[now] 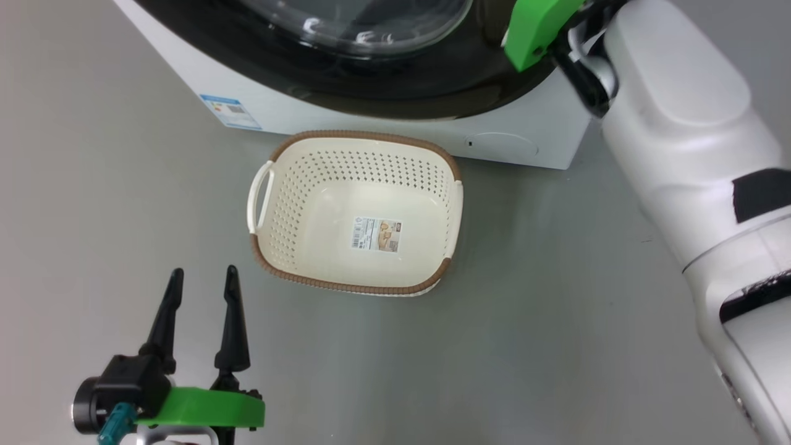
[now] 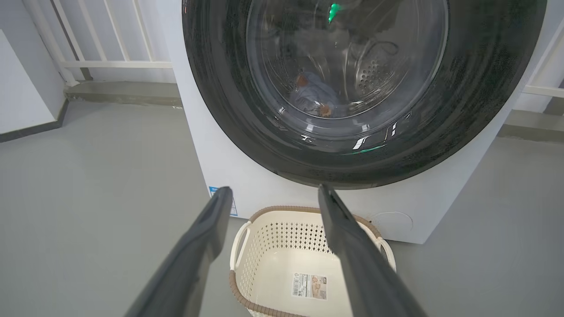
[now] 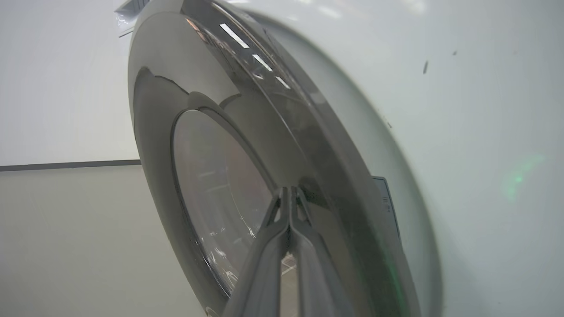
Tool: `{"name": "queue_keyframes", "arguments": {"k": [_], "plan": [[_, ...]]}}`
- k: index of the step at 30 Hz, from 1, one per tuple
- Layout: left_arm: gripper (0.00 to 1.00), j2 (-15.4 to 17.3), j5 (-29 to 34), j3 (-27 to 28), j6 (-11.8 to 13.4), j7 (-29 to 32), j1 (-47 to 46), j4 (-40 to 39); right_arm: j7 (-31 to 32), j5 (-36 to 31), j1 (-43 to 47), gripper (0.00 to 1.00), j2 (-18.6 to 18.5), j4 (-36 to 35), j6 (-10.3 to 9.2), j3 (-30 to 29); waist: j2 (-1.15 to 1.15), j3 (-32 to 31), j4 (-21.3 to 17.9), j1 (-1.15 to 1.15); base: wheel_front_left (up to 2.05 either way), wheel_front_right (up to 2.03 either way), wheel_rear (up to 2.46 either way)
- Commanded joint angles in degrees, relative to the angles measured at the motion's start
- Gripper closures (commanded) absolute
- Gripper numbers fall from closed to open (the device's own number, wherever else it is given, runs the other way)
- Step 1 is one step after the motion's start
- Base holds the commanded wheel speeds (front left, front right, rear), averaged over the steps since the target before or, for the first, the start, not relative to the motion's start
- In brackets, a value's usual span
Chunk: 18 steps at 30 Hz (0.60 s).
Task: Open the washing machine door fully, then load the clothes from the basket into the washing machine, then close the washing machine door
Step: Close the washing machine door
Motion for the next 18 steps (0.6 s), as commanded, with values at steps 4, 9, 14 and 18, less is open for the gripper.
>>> {"name": "queue_keyframes", "arguments": {"k": [4, 9, 14, 18], "plan": [[0.00, 0.5, 0.0, 1.6, -0.4, -0.6, -2.1, 0.2, -1.0, -2.0, -3.9, 1.00, 1.3, 2.6, 0.07, -2.8, 0.00, 0.7, 1.1, 0.00, 0.00, 0.00, 0.00], [0.00, 0.3, 0.0, 1.7, -0.5, -0.7, -2.5, 0.9, -1.3, -3.4, -5.5, 1.00, 1.3, 4.4, 0.07, -4.6, 0.00, 0.9, 1.3, 0.00, 0.00, 0.00, 0.00], [0.00, 0.2, 0.4, 1.9, -0.7, -0.8, -2.7, 1.2, -1.4, -4.6, -5.5, 1.00, 1.3, 4.5, 0.07, -5.4, 0.00, 0.6, 1.3, 0.00, 0.00, 0.00, 0.00], [0.00, 0.0, 0.6, 1.9, -1.0, -0.8, -2.8, 1.3, -1.4, -5.4, -4.8, 1.00, 0.7, 4.3, 0.07, -6.8, 0.00, 0.1, 1.5, 0.00, 0.00, 0.00, 0.00]]}}
